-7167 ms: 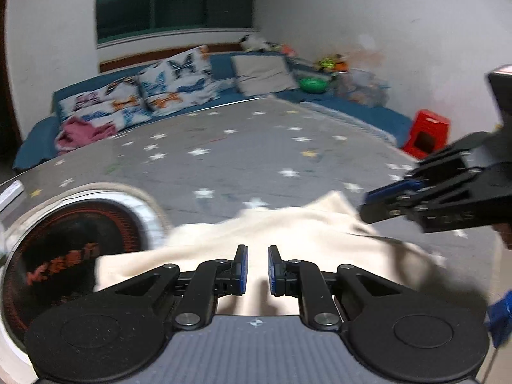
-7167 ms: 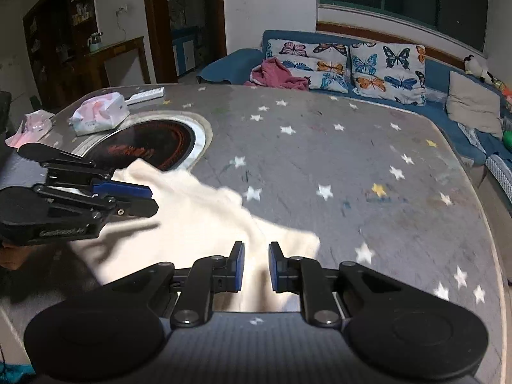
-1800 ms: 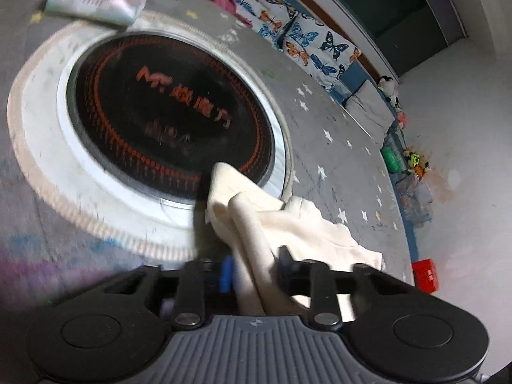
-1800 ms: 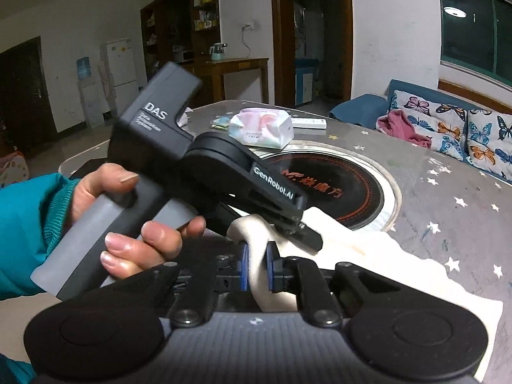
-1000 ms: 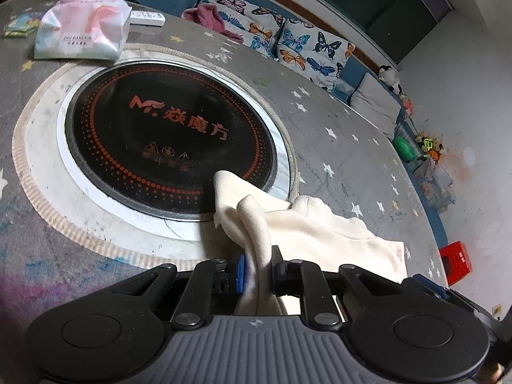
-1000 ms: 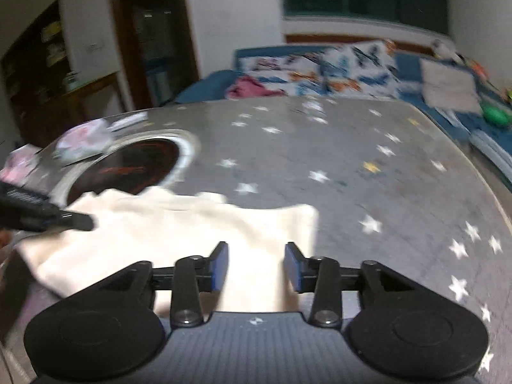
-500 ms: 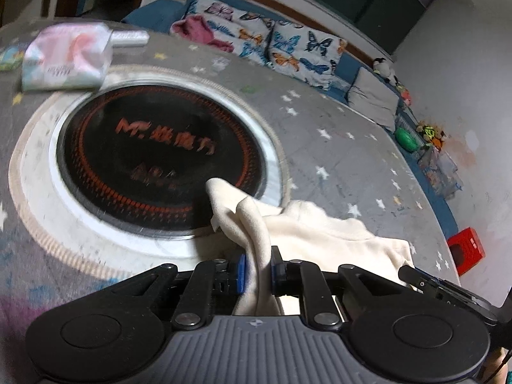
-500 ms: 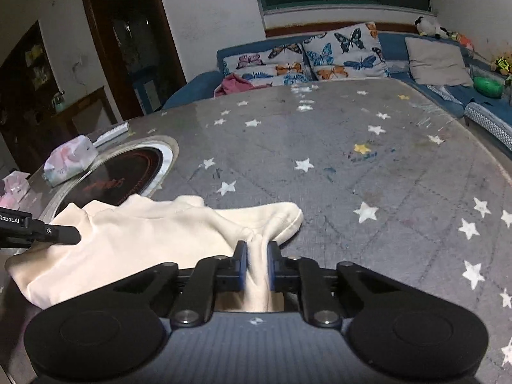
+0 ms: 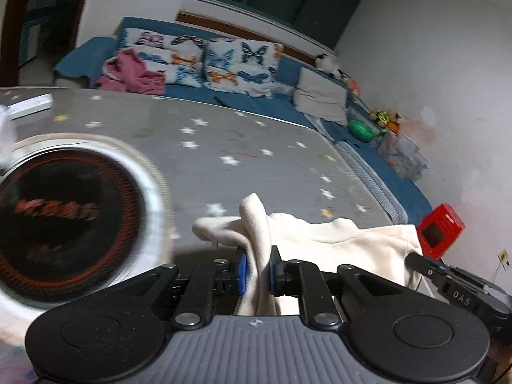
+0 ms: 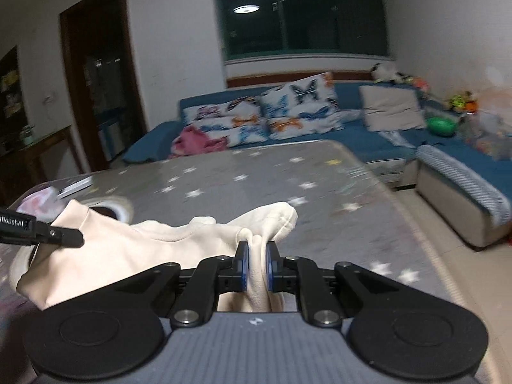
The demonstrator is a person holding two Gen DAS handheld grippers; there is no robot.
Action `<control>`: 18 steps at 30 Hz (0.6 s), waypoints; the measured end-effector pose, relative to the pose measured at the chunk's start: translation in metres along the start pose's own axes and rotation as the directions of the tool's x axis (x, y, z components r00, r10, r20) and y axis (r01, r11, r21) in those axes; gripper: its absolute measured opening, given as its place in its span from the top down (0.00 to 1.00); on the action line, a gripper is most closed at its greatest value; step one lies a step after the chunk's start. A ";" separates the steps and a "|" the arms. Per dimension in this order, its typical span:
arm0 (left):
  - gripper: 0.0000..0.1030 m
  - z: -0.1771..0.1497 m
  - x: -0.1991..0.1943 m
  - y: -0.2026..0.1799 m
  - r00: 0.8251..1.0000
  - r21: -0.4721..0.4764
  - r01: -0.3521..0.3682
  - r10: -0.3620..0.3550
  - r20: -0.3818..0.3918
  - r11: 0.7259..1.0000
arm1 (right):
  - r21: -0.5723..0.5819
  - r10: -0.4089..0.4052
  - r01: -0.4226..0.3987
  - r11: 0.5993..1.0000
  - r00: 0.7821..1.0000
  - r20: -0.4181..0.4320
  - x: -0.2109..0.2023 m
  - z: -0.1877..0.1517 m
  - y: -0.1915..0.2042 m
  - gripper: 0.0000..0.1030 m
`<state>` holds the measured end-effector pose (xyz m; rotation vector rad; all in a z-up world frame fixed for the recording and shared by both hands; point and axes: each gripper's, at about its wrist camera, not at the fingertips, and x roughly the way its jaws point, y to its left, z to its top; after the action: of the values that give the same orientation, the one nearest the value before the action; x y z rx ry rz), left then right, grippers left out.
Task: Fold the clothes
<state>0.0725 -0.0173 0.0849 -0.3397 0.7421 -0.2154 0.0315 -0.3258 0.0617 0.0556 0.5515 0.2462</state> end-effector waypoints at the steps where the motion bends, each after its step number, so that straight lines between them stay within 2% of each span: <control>1: 0.86 0.001 0.006 -0.007 1.000 0.008 0.010 -0.010 -0.005 1.000 | 0.007 -0.020 0.020 1.000 1.000 0.005 -0.002 0.001 -0.007 0.91; 11: 0.86 0.002 0.068 -0.065 0.996 0.083 0.078 -0.073 -0.060 0.993 | 0.057 -0.184 0.183 0.982 0.983 0.024 -0.003 0.006 -0.068 0.91; 18: 0.83 -0.010 0.102 -0.071 0.991 0.118 0.047 -0.031 -0.133 0.992 | 0.090 -0.216 0.219 0.972 0.975 -0.051 0.023 -0.009 -0.094 0.90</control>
<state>0.1332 -0.1167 0.0412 -0.2267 0.8485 -0.3206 0.0661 -0.4114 0.0312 0.0815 0.6052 0.0071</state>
